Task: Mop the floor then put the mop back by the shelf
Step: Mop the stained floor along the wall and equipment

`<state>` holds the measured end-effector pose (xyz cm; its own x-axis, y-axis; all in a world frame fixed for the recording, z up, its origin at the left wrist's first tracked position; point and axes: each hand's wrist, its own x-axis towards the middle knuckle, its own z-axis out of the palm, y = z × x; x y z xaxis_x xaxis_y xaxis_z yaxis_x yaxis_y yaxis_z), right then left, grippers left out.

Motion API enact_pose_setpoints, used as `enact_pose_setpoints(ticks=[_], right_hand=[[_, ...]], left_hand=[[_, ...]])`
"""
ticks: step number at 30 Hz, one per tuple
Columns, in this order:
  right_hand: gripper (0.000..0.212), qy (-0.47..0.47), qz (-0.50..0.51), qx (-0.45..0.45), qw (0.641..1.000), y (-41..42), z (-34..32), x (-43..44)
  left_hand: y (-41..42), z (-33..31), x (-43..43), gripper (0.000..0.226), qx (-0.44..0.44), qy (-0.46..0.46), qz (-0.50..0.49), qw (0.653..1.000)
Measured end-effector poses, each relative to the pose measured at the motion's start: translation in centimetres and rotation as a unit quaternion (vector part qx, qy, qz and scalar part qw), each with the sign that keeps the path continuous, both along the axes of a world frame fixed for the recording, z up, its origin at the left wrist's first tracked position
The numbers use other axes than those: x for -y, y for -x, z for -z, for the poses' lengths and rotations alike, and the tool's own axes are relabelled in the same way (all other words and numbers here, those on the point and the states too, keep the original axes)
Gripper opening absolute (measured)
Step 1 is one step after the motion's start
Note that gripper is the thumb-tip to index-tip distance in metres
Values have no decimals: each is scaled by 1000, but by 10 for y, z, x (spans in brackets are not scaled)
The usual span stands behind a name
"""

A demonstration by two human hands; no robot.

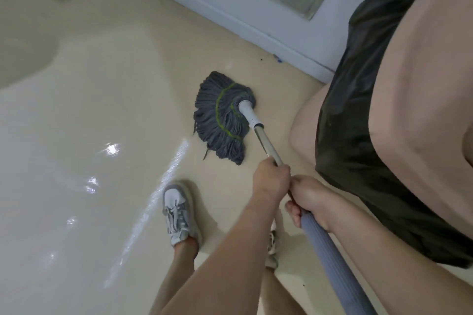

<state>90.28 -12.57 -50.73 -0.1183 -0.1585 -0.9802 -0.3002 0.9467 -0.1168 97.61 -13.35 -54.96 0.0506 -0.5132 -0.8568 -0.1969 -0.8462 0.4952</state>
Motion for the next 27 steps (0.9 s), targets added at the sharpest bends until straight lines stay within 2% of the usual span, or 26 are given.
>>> enact_pose_setpoints(ticks=[4,9,12,14,16,19,23,27], right_hand=[[26,18,40,12,999,-34,13,46],[34,33,124,21,991,-63,26,97],[36,33,170,10,985,-52,17,102],[36,30,188,-18,982,-38,11,96],[37,23,178,-48,983,-24,5,84],[37,-15,206,-63,976,-14,-5,58],[36,-59,292,-51,953,-23,-18,22],[33,-69,336,-30,939,-49,-11,2]], left_hand=[[-31,8,44,31,-15,14,-18,1000],[-58,24,101,29,17,65,27,997],[-43,22,111,13,20,75,87,993],[-26,19,108,30,7,72,144,987],[-12,12,101,36,-11,61,199,978],[-3,4,84,37,-17,52,281,958],[-8,0,56,37,-6,47,405,913],[-33,5,45,35,18,41,447,893]])
